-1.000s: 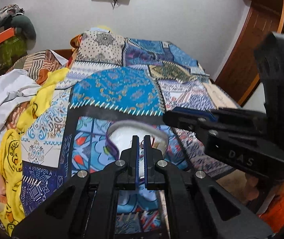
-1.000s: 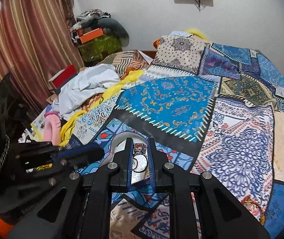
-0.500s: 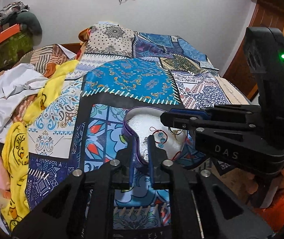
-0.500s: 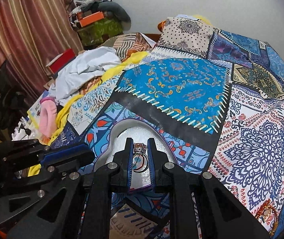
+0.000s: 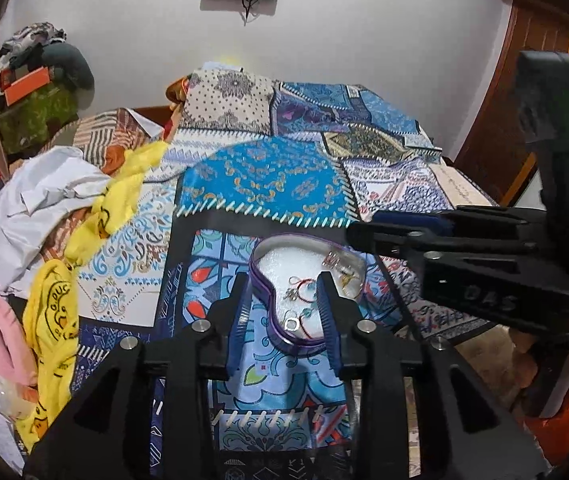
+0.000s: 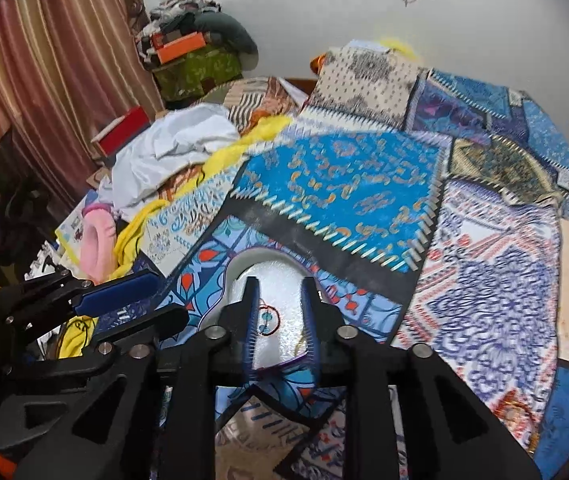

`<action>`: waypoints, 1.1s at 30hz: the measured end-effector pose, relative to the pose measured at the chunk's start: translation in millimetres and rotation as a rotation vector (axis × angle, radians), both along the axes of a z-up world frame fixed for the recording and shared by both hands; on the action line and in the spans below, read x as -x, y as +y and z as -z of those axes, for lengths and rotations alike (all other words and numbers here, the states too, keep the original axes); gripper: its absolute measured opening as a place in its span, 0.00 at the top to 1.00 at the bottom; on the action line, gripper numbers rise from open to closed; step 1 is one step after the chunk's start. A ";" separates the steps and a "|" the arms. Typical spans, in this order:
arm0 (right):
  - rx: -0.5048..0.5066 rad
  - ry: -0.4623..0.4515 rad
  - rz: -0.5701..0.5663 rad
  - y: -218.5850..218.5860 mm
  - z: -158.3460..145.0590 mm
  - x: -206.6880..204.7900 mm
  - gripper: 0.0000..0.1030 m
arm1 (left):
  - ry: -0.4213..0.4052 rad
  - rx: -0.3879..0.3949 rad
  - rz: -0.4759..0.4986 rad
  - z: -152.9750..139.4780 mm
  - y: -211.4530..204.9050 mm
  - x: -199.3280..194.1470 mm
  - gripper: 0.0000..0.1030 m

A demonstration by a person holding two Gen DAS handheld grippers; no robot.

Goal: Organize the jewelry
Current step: 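Move both open grippers back to the jewelry pile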

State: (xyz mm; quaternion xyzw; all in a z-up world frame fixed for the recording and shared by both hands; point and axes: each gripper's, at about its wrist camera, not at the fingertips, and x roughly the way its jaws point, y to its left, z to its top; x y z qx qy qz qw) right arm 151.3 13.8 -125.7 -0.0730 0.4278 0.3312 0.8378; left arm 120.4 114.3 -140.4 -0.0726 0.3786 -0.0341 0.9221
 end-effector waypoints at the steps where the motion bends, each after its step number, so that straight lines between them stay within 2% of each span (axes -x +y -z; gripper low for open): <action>1: -0.010 -0.013 0.007 -4.4 -5.5 1.9 0.74 | -0.009 -0.003 -0.002 -4.1 -1.6 1.4 0.65; 9: -0.068 -0.119 0.077 -47.5 -46.2 16.4 0.70 | -0.077 -0.030 -0.002 -34.3 -20.0 10.9 0.56; 18: -0.073 -0.216 0.181 -106.3 -71.8 29.6 0.62 | -0.124 -0.032 0.026 -56.0 -58.9 8.3 0.50; 25: -0.058 -0.233 0.255 -150.1 -71.5 34.7 0.62 | -0.117 -0.037 0.074 -55.8 -97.3 -3.1 0.48; 33: -0.020 -0.203 0.333 -197.4 -51.7 38.5 0.62 | -0.037 -0.029 0.127 -33.0 -136.5 -24.9 0.48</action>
